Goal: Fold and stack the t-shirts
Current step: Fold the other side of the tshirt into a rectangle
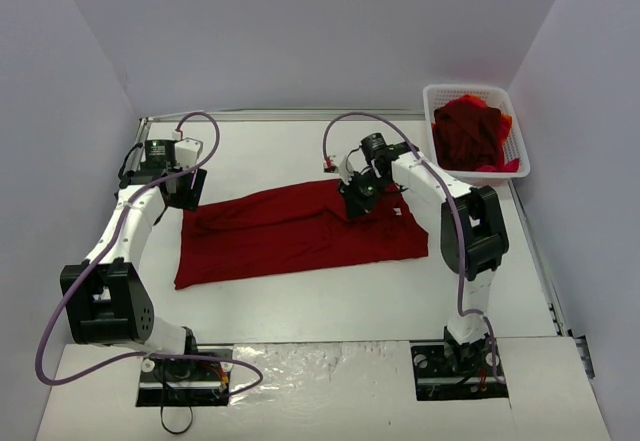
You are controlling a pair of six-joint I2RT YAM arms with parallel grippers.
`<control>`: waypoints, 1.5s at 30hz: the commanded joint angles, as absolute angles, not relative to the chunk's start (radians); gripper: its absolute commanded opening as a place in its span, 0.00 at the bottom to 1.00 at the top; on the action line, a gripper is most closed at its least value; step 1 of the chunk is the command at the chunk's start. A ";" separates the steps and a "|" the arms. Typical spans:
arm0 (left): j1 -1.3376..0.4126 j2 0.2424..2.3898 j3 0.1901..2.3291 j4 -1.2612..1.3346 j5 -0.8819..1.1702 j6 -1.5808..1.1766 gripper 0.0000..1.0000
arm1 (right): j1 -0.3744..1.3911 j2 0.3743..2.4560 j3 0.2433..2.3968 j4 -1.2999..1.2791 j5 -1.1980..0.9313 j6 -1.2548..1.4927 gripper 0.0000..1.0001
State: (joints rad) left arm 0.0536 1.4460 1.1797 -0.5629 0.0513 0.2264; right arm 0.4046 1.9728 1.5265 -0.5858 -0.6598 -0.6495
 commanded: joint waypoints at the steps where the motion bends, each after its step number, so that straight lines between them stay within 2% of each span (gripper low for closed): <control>1: 0.054 1.431 1.187 -0.564 0.060 0.218 0.63 | 0.433 1.928 1.502 -0.615 -0.649 -0.658 0.04; 9: 0.041 1.445 1.192 -0.568 0.061 0.221 0.63 | 0.469 1.944 1.448 -0.612 -0.643 -0.663 0.21; 22: 0.037 1.447 1.189 -0.566 0.061 0.222 0.63 | 0.465 1.896 1.488 -0.612 -0.588 -0.655 0.25; 27: 0.035 1.448 1.184 -0.560 0.064 0.222 0.63 | 0.405 1.908 1.528 -0.577 -0.508 -0.623 0.22; 37: 0.035 1.437 1.170 -0.555 0.060 0.226 0.63 | 0.293 2.052 1.624 -0.577 -0.500 -0.627 0.15; 45: 0.037 1.434 1.166 -0.555 0.060 0.229 0.63 | 0.242 2.091 1.591 -0.574 -0.485 -0.657 0.10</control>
